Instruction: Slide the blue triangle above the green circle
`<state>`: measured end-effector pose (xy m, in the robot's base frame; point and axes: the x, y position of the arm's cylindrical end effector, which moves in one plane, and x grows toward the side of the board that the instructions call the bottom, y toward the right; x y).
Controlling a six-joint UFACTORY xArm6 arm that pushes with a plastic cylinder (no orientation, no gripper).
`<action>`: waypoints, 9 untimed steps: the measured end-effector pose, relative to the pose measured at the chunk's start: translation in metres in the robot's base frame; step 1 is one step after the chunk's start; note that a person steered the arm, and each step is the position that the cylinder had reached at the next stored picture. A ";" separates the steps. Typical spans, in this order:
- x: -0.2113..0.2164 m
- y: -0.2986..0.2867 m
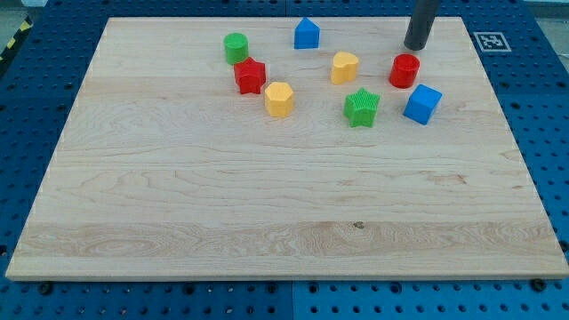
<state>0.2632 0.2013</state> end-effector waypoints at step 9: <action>0.001 0.007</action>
<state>0.2640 0.2084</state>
